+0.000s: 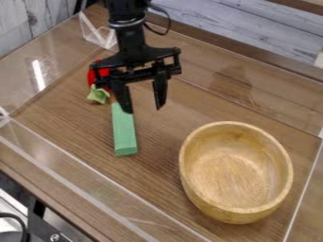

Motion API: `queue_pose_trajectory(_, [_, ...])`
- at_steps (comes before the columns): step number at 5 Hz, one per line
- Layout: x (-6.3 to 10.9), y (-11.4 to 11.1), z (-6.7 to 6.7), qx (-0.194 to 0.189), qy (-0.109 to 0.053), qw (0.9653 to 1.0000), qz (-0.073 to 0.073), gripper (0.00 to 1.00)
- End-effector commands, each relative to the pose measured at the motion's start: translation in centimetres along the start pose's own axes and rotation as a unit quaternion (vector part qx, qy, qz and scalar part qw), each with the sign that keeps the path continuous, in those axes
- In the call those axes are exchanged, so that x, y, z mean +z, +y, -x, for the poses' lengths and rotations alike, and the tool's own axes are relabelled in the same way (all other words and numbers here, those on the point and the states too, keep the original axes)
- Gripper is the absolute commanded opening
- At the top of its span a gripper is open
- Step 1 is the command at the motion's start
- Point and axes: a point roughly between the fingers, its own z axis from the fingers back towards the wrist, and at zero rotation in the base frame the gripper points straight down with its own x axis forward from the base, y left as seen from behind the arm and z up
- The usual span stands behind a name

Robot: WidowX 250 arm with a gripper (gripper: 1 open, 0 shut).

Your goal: Put the green block in the brown bowl

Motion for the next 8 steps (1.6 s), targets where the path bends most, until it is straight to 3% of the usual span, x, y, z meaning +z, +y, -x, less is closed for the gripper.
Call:
queue_pose_trajectory(1, [0.4, 0.1, 0.0, 0.003, -0.018, 0.9998, 0.009, 1.00])
queue_pose_trajectory(5, [-3.5, 1.8, 0.1, 0.029, -0.018, 0.9994, 0.001, 1.00])
queue_pose_trajectory(6, [-4.1, 2.0, 0.1, 0.032, -0.019, 0.9993, -0.001, 0.00])
queue_pose_trajectory(7, [-3.6, 1.8, 0.2, 0.026, -0.019, 0.9995, -0.001, 0.00])
queue_pose_trajectory(8, [-2.1, 1.2, 0.5, 0.014, -0.020, 0.9997, 0.004, 0.00])
